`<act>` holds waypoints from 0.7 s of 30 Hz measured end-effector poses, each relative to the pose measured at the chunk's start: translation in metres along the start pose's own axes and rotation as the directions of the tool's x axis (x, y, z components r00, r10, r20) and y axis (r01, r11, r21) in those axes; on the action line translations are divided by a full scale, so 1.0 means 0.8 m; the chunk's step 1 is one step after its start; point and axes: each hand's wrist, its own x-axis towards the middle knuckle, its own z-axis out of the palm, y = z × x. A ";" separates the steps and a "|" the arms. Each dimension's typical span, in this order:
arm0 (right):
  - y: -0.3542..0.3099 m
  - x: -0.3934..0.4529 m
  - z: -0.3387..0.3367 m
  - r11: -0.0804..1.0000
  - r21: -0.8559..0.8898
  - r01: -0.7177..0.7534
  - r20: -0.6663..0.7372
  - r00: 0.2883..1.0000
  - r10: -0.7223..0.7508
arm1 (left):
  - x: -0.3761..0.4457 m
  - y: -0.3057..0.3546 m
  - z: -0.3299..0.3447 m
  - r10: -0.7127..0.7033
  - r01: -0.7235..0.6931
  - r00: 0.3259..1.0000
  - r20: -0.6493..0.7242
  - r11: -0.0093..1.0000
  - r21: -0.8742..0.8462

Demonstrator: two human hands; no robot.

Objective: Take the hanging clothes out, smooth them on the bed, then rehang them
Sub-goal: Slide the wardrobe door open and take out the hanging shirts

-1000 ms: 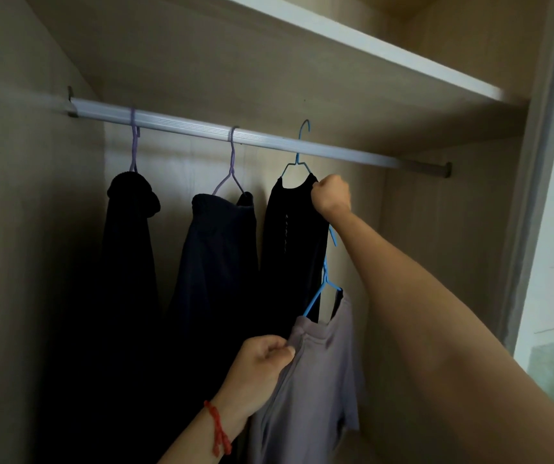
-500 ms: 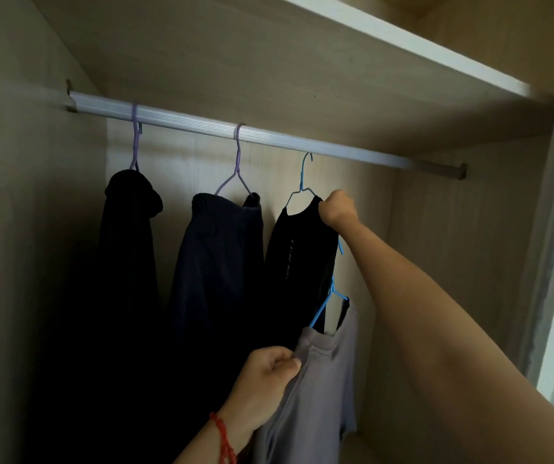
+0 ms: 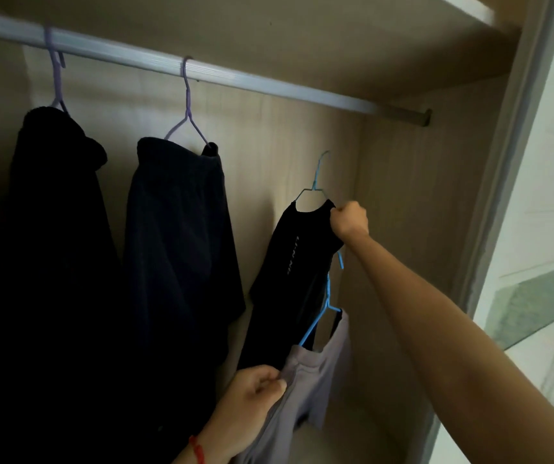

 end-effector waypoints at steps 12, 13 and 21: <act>0.114 -0.113 -0.007 0.991 -0.133 -0.019 -0.003 1.000 0.019 | -0.050 -0.035 0.013 -0.054 0.055 0.998 0.013 0.997 -0.060; 0.119 -0.126 -0.009 0.989 -0.144 -0.032 -0.005 0.999 0.031 | -0.053 -0.039 0.011 -0.045 0.046 0.999 0.011 0.997 -0.056; 0.119 -0.243 -0.018 0.967 -0.230 -0.112 -0.133 0.988 0.083 | -0.097 -0.064 -0.025 0.012 0.006 0.994 0.112 0.988 -0.157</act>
